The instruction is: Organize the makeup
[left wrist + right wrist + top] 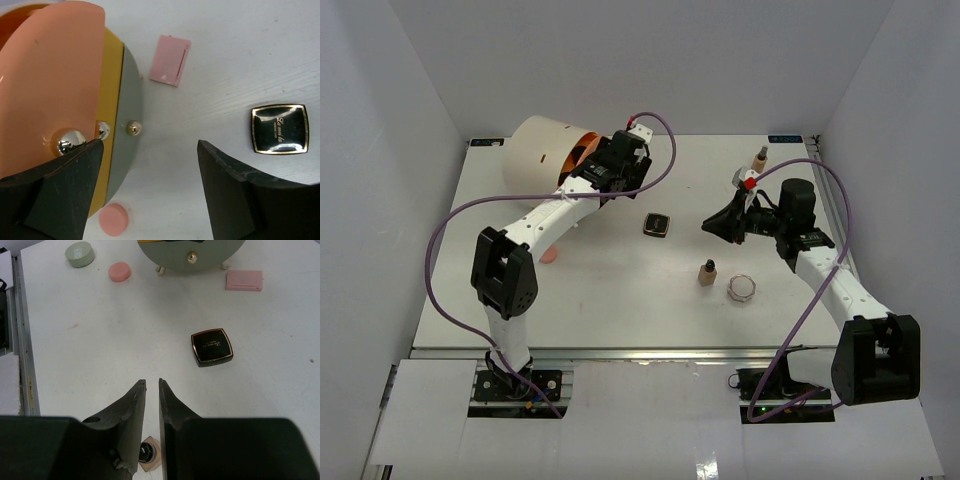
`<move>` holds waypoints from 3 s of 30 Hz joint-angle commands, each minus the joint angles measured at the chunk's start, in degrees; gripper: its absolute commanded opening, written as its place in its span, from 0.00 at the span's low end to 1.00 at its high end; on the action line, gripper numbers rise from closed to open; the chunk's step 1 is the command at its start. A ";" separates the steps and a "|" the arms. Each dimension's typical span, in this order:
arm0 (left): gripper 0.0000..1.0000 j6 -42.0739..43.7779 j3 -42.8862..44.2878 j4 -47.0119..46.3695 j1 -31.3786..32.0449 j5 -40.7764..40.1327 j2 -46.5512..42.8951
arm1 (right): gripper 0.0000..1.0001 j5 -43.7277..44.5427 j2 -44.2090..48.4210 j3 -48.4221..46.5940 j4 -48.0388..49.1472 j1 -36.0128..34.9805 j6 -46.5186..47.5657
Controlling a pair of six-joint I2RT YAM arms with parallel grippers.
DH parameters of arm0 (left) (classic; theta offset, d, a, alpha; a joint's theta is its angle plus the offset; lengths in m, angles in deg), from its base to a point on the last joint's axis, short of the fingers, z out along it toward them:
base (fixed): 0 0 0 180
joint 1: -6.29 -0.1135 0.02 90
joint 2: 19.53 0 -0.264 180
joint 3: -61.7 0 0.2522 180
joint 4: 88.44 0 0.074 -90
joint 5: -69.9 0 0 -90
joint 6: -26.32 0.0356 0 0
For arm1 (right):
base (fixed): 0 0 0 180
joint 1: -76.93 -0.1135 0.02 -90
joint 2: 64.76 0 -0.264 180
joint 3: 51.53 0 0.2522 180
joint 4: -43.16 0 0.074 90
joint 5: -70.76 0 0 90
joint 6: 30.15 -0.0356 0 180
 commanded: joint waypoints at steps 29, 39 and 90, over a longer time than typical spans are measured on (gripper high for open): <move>0.98 -19.31 -31.54 -8.65 -7.51 19.88 -43.37 | 0.38 5.33 -8.13 -10.25 -8.20 -5.81 3.11; 0.98 -19.44 -49.62 -9.29 -9.58 10.50 -64.06 | 0.62 15.23 -46.22 -62.88 -31.48 -20.27 -2.87; 0.98 -20.14 -60.33 -13.22 -9.58 4.55 -74.12 | 0.34 20.74 -74.26 -85.17 1.14 -28.29 -28.58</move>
